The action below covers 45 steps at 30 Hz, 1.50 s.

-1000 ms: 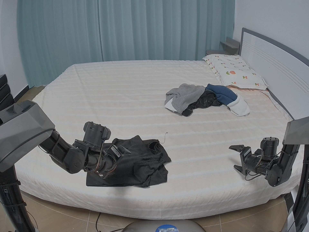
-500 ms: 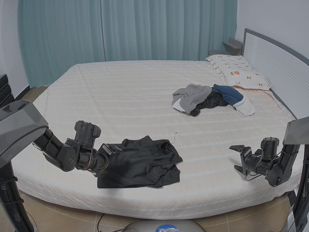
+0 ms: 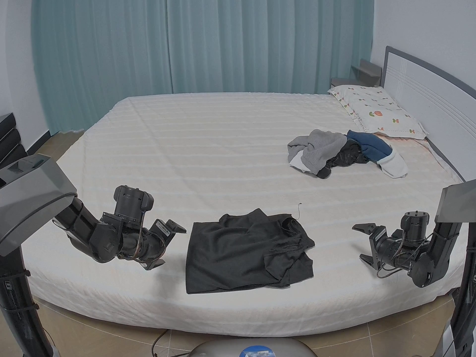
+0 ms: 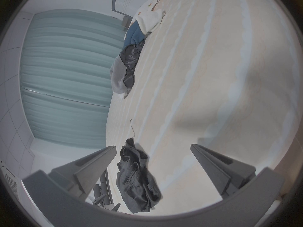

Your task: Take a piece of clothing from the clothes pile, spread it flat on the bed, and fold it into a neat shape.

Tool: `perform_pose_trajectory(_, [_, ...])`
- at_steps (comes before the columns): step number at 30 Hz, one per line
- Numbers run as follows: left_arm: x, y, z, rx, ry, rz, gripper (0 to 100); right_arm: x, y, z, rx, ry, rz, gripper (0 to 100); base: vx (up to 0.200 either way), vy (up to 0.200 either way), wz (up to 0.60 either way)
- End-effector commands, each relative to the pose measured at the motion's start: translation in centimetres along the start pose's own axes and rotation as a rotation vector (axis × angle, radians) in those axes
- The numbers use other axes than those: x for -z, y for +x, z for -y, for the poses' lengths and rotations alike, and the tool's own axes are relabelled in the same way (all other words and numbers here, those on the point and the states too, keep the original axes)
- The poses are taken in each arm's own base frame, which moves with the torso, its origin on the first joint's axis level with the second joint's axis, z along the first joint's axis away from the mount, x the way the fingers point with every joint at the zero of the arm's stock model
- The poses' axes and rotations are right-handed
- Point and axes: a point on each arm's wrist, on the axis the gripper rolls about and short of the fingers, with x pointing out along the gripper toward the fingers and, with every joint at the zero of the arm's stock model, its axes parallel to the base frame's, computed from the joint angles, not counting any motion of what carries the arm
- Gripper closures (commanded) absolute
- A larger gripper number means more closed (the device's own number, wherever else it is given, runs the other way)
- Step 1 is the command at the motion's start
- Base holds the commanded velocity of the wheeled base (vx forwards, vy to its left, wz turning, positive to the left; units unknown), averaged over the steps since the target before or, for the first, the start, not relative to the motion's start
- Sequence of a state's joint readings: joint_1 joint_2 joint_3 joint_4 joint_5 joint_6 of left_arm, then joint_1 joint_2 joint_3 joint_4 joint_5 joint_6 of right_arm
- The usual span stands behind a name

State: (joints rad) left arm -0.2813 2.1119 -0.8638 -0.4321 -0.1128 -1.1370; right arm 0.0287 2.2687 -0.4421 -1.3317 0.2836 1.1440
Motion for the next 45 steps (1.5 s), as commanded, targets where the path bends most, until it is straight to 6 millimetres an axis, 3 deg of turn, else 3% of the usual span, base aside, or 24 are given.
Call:
perform_pose_trajectory(1, [0.0, 0.7, 0.2, 0.010, 0.005, 0.011, 0, -0.1, 0.1, -0.1, -0.006, -0.002, 0.002, 0, 0.000, 0.000, 0.00])
perform_pose_trajectory(5, [-0.3, 0.8, 1.1, 0.039, 0.010, 0.022, 0, 0.4, 0.3, -0.3, -0.010, -0.008, -0.015, 0, 0.000, 0.000, 0.00])
perform_pose_trajectory(15, [-0.2, 1.4, 0.8, 0.026, -0.002, 0.019, 0, 0.9, 0.4, -0.2, -0.002, -0.011, -0.023, 0, 0.000, 0.000, 0.00])
perform_pose_trajectory(24, [0.1, 1.8, 0.7, 0.021, 0.007, 0.010, 0, 0.9, 0.5, -0.2, -0.001, -0.013, -0.025, 0, 0.200, 0.000, 0.00])
perform_pose_trajectory(30, [0.5, 1.8, 1.4, 0.036, 0.028, 0.006, 0, 0.9, 0.4, -0.2, 0.001, -0.013, -0.024, 0, 0.000, 0.000, 0.00])
perform_pose_trajectory(36, [2.1, 3.2, 2.5, 0.046, 0.115, -0.014, 0, 0.9, 0.5, -0.1, 0.002, -0.012, -0.024, 0, 0.000, 0.000, 0.00])
perform_pose_trajectory(42, [5.0, 7.2, 2.3, -0.045, 0.276, 0.081, 0, 0.9, 0.4, -0.1, 0.000, -0.013, -0.025, 0, 0.000, 0.000, 0.00])
perform_pose_trajectory(45, [5.1, 8.0, 2.5, -0.047, 0.276, 0.100, 0, 1.0, 0.4, -0.1, 0.001, -0.013, -0.027, 0, 0.000, 0.000, 0.00])
